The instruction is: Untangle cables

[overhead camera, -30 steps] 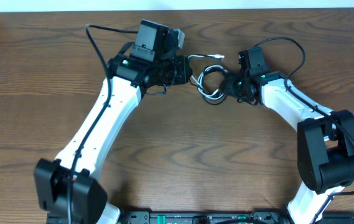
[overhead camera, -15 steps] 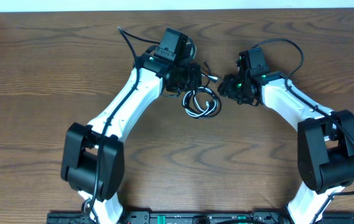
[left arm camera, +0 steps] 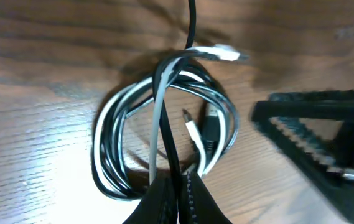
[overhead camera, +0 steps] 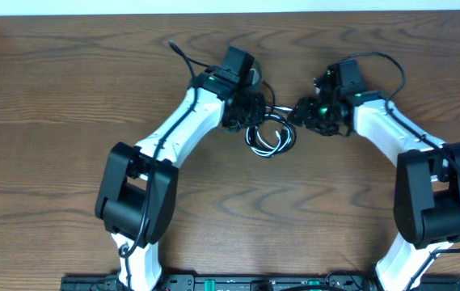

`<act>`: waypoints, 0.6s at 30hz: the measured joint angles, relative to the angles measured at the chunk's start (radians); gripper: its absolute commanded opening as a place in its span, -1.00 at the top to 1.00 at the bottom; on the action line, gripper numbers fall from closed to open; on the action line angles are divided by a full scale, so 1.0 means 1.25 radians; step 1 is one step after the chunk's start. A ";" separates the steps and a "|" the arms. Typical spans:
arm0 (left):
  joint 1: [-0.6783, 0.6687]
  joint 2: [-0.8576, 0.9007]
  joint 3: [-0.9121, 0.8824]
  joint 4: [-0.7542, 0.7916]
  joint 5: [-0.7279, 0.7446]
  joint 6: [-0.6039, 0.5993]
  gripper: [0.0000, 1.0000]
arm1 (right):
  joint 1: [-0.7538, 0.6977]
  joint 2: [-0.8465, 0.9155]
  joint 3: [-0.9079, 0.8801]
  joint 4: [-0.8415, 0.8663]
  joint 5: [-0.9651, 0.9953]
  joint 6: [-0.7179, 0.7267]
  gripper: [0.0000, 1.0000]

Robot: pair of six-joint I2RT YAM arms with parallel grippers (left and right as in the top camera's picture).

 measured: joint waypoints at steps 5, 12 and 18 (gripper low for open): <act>-0.028 0.040 0.000 0.019 -0.044 0.000 0.85 | -0.064 0.000 0.000 -0.027 -0.053 -0.035 -0.15; -0.038 0.065 0.000 0.049 -0.077 0.002 0.19 | -0.099 0.000 0.000 -0.047 -0.095 -0.081 -0.23; -0.040 0.058 0.001 0.044 -0.083 0.048 -0.12 | -0.103 0.000 0.000 -0.047 -0.105 -0.104 -0.36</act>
